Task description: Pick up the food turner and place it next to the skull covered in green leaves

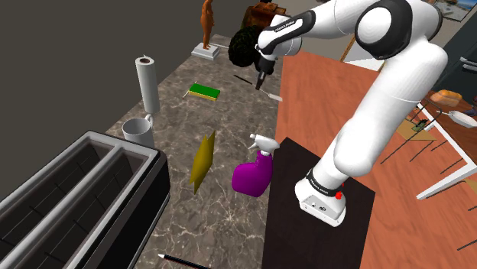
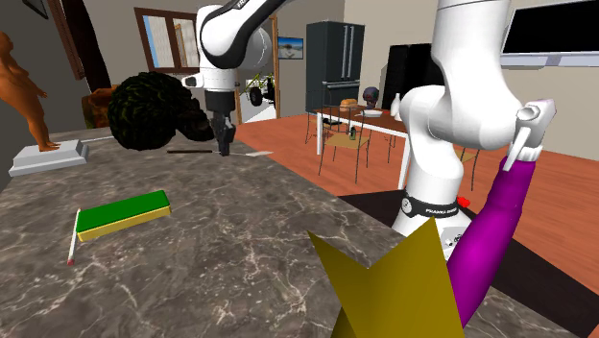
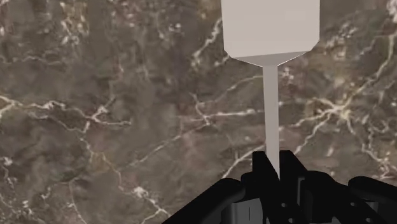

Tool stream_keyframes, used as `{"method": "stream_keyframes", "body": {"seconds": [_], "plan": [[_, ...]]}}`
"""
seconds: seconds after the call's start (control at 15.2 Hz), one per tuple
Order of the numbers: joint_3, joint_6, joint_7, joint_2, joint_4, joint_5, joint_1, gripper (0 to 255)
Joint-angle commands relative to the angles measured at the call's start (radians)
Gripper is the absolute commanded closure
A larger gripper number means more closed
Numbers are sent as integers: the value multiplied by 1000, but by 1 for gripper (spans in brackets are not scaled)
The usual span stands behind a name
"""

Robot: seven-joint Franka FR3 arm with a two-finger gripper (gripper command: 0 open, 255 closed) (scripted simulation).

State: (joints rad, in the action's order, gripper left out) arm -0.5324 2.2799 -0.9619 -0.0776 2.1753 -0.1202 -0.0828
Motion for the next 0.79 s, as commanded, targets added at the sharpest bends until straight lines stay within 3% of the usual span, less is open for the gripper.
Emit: {"method": "stream_keyframes", "body": {"seconds": [0.0,0.53,0.59,0.73], "plan": [[1,24,-11,-17,9,-14,2,255],[2,34,-16,-24,14,-20,3,255],[2,34,-16,-24,14,-20,3,0],[2,34,-16,-24,14,-20,3,0]]}}
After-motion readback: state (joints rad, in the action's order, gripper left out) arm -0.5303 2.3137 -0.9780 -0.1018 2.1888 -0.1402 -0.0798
